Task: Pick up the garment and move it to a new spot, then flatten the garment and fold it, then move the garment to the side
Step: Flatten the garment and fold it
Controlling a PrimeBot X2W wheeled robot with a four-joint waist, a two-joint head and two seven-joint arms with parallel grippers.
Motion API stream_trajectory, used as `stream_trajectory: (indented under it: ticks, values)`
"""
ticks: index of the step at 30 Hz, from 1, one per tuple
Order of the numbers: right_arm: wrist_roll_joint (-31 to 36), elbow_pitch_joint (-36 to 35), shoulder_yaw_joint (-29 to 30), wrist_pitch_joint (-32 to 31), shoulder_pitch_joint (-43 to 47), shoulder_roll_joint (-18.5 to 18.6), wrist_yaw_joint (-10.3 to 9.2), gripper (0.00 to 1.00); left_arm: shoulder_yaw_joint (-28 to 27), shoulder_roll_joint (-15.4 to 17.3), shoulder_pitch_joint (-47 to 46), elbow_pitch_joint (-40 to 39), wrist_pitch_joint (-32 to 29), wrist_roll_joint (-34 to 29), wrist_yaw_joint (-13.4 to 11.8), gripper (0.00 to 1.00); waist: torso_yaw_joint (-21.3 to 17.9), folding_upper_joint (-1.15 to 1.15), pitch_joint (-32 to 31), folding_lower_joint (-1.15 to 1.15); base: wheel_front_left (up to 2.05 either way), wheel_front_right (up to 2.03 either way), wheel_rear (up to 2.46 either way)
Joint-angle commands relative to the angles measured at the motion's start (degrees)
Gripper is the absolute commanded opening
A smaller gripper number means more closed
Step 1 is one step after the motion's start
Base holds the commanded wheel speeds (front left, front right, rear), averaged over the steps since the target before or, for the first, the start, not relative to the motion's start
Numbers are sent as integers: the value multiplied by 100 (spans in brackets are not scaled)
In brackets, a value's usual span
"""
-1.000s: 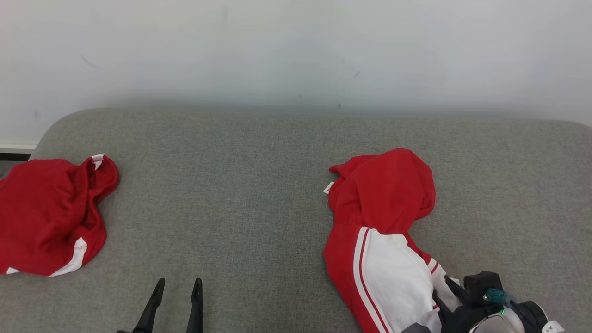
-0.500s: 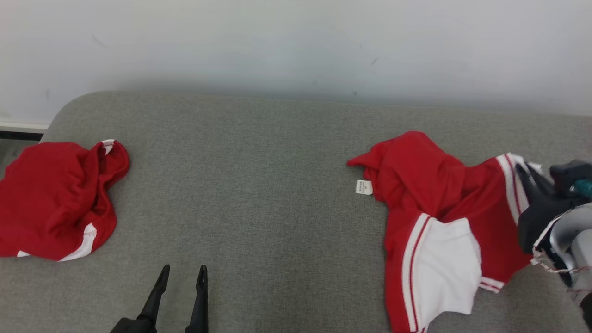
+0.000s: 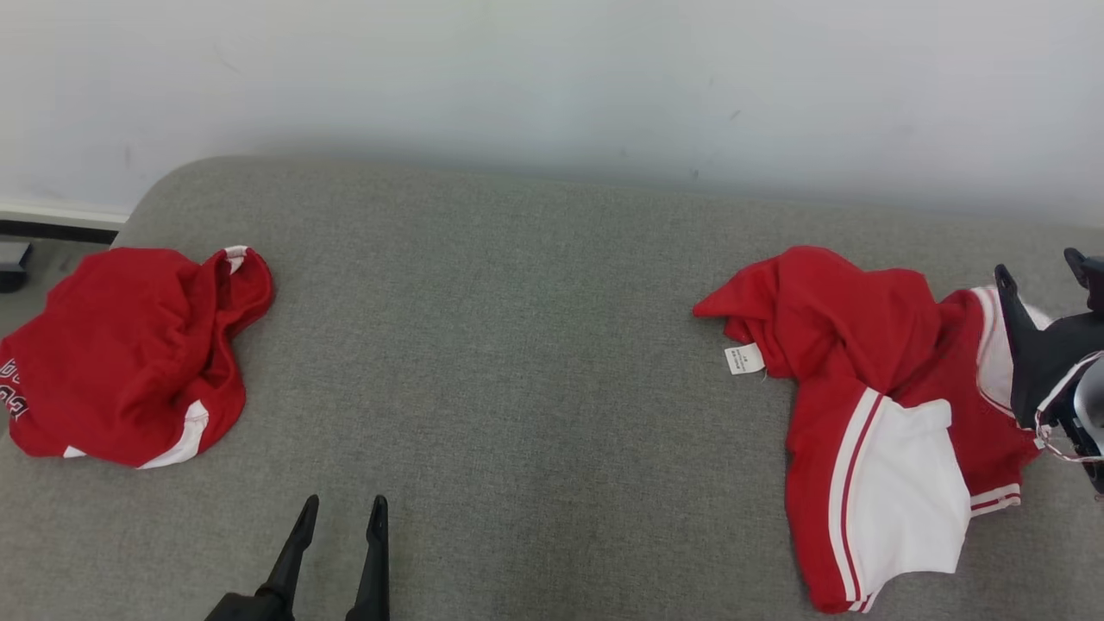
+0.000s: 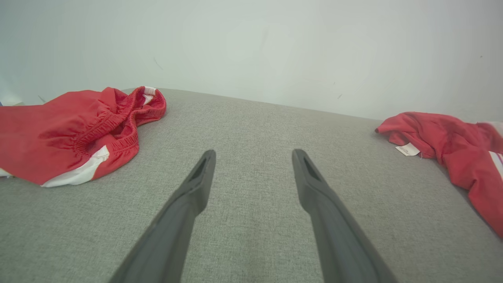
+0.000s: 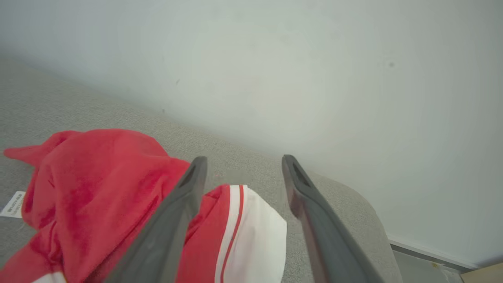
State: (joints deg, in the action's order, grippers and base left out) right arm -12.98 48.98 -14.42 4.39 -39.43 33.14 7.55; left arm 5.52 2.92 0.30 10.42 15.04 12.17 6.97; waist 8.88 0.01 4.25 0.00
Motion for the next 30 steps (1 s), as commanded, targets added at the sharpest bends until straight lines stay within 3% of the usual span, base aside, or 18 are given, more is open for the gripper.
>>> stream_trajectory:
  ticks: [1, 15, 22, 30]
  values:
    - [78, -7, 20, 146, 16, -42, -13, 100, -20, -5, 113, 2, 17, -45, -28, 100, -100, -1, -114, 0, 0, 0, 0]
    - [-381, -128, -148, 679, 1178, -905, -13, 100, -185, -4, 255, -88, 17, -194, -10, 100, -433, -1, -242, 0, 0, 0, 0]
    - [-578, 142, -389, 627, 1407, -1123, -13, 100, -180, -4, 228, -58, 17, -209, 0, 100, -430, -1, -190, 0, 0, 0, 0]
    - [-753, 737, -537, 369, 1030, -1184, -13, 100, -161, -5, 92, -24, 17, -263, 31, 100, -323, -1, -107, 0, 0, 0, 0]
